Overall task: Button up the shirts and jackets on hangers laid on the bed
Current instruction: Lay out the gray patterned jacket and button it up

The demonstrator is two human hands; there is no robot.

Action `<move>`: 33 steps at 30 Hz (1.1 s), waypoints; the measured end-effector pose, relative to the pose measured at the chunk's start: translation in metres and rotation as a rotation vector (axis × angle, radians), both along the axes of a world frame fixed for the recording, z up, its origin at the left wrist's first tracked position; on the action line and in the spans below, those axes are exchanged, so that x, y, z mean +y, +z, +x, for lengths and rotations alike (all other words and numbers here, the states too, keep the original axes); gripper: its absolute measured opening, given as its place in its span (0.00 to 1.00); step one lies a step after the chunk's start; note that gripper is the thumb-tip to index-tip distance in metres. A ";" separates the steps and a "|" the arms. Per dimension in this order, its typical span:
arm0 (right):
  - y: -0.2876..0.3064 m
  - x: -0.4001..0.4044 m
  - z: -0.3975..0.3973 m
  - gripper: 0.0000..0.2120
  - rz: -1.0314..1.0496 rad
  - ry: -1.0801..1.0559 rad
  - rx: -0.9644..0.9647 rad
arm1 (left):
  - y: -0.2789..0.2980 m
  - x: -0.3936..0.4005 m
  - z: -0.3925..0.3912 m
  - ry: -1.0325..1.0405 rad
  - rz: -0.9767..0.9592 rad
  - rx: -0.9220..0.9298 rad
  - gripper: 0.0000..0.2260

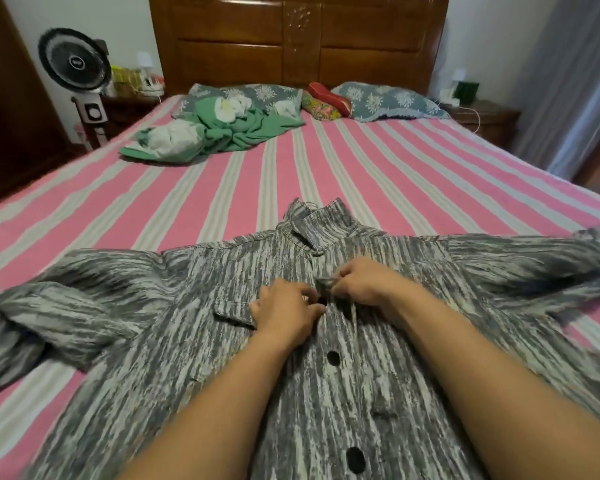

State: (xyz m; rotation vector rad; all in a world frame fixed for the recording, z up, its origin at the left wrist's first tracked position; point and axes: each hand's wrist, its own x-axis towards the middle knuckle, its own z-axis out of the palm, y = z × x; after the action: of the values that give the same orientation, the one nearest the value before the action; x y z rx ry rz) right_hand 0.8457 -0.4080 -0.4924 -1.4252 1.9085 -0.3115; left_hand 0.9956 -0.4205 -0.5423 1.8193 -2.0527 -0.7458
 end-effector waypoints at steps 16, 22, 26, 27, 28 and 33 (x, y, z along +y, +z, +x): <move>0.011 0.011 -0.006 0.10 -0.272 0.044 -0.023 | 0.011 0.013 -0.014 -0.060 -0.289 0.004 0.13; 0.000 0.005 0.001 0.08 -0.074 0.084 -0.005 | 0.013 -0.002 -0.009 0.122 0.153 0.447 0.08; -0.001 -0.003 -0.005 0.14 -0.032 0.003 -0.074 | 0.015 -0.004 -0.008 0.309 0.465 0.883 0.03; -0.001 -0.003 -0.005 0.14 -0.020 -0.013 -0.096 | 0.015 -0.003 -0.008 0.325 0.484 0.924 0.03; -0.002 -0.003 -0.005 0.14 -0.017 -0.033 -0.128 | 0.015 -0.002 -0.008 0.340 0.495 0.953 0.04; -0.007 -0.003 -0.001 0.12 -0.048 -0.069 -0.132 | 0.011 -0.002 -0.011 0.362 0.473 0.945 0.04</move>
State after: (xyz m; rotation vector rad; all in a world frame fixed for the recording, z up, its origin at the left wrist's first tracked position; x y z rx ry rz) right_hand 0.8443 -0.4114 -0.4994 -1.3371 1.8569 -0.4752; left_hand 0.9849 -0.4225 -0.5317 1.4941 -0.9631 -1.6547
